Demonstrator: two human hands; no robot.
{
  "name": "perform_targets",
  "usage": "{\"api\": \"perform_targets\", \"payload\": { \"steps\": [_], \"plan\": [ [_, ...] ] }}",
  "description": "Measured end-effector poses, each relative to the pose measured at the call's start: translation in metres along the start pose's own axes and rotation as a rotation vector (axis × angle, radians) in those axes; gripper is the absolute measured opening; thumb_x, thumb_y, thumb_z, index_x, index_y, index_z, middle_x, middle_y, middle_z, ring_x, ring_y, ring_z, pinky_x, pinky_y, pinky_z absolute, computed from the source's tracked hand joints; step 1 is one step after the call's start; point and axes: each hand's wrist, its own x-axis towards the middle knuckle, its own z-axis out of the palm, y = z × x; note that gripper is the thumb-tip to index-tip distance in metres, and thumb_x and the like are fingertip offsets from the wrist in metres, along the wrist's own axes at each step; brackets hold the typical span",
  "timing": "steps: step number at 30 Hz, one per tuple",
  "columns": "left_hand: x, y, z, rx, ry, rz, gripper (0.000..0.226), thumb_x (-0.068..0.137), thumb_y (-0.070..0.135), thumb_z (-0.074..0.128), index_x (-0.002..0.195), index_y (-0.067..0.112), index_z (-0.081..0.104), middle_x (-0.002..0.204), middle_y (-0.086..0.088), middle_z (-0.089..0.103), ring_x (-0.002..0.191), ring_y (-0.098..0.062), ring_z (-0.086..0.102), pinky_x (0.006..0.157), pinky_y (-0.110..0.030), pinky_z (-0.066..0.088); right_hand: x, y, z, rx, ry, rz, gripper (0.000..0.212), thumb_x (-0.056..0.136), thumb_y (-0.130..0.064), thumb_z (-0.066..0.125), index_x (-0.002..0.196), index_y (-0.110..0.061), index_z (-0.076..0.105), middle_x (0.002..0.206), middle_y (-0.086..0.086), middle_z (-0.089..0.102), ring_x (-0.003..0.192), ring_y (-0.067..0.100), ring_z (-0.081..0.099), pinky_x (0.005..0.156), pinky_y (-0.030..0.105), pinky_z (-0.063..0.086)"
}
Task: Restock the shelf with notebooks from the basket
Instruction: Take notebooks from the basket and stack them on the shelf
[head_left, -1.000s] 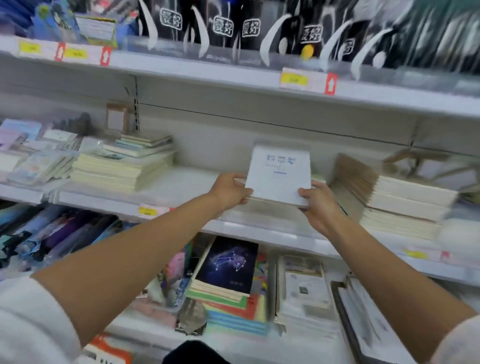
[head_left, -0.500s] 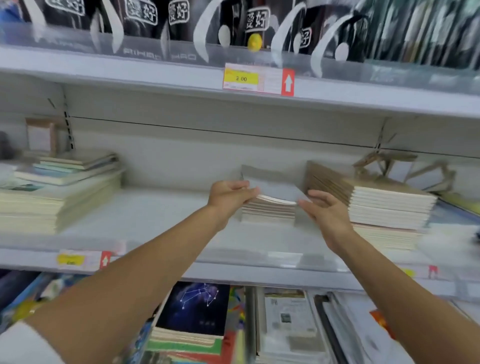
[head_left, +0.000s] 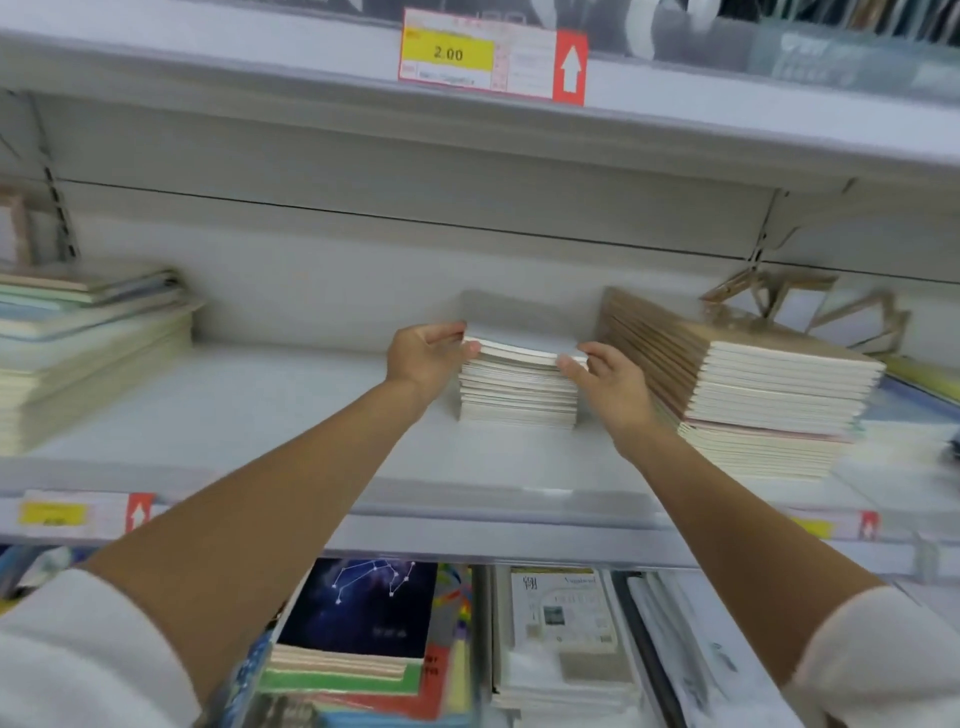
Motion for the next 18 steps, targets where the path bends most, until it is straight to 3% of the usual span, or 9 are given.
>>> {"api": "perform_targets", "payload": {
  "steps": [1, 4, 5, 8, 12, 15, 18],
  "plan": [
    [0.001, -0.004, -0.001, 0.0, -0.018, 0.016, 0.047, 0.078, 0.007, 0.077, 0.123, 0.008, 0.063, 0.117, -0.001, 0.063, 0.1, -0.009, 0.063, 0.09, -0.018, 0.048, 0.0, 0.0, 0.0, 0.014, -0.03, 0.024, 0.047, 0.078, -0.02, 0.079, 0.12, -0.012, 0.059, 0.125, -0.001, 0.057, 0.121, 0.006, 0.05, 0.099, 0.023, 0.041],
    [0.004, -0.01, -0.003, 0.004, -0.029, 0.051, 0.045, 0.083, 0.004, 0.072, 0.126, 0.004, 0.06, 0.116, -0.004, 0.062, 0.057, -0.003, 0.063, 0.057, -0.008, 0.047, 0.005, -0.001, 0.001, 0.075, -0.034, 0.054, 0.045, 0.074, -0.013, 0.082, 0.112, -0.013, 0.059, 0.129, 0.006, 0.057, 0.125, 0.01, 0.05, 0.094, 0.019, 0.042],
    [0.006, -0.012, -0.002, 0.0, -0.009, 0.056, 0.044, 0.083, 0.003, 0.071, 0.126, 0.003, 0.06, 0.114, -0.006, 0.063, 0.049, -0.002, 0.06, 0.053, -0.008, 0.046, 0.007, -0.002, 0.001, 0.085, -0.027, 0.055, 0.041, 0.074, -0.012, 0.082, 0.108, -0.013, 0.059, 0.129, 0.01, 0.058, 0.125, 0.014, 0.053, 0.09, 0.018, 0.044],
    [0.011, -0.015, 0.003, -0.031, 0.06, 0.042, 0.042, 0.081, 0.004, 0.073, 0.122, 0.004, 0.064, 0.112, -0.009, 0.068, 0.054, -0.007, 0.061, 0.068, -0.019, 0.056, 0.01, -0.005, 0.005, 0.11, -0.009, 0.088, 0.036, 0.072, -0.008, 0.082, 0.099, -0.014, 0.059, 0.127, 0.015, 0.06, 0.122, 0.021, 0.056, 0.087, 0.018, 0.047],
    [0.002, -0.013, 0.005, -0.056, 0.022, -0.015, 0.038, 0.091, -0.002, 0.059, 0.127, 0.009, 0.06, 0.123, -0.006, 0.062, 0.049, -0.01, 0.064, 0.049, -0.011, 0.044, 0.011, -0.002, 0.013, 0.165, 0.066, 0.08, 0.037, 0.07, -0.001, 0.082, 0.09, -0.018, 0.056, 0.115, 0.017, 0.065, 0.103, 0.023, 0.06, 0.094, 0.034, 0.05],
    [-0.01, -0.003, -0.003, -0.004, -0.087, -0.079, 0.044, 0.094, -0.004, 0.049, 0.132, 0.016, 0.056, 0.125, 0.003, 0.059, 0.059, -0.015, 0.067, 0.047, -0.015, 0.044, 0.006, 0.001, 0.022, 0.06, 0.134, 0.038, 0.04, 0.076, -0.011, 0.08, 0.109, -0.012, 0.059, 0.092, -0.003, 0.056, 0.09, 0.011, 0.052, 0.082, 0.024, 0.046],
    [-0.024, 0.003, -0.015, 0.061, -0.127, -0.106, 0.036, 0.093, 0.005, 0.053, 0.128, 0.011, 0.058, 0.119, -0.003, 0.064, 0.062, -0.013, 0.067, 0.048, -0.016, 0.046, -0.012, -0.001, 0.03, -0.362, 0.307, -0.125, 0.052, 0.083, -0.022, 0.074, 0.13, -0.011, 0.054, 0.112, 0.003, 0.059, 0.108, 0.019, 0.052, 0.098, 0.035, 0.043]
  ]
}}
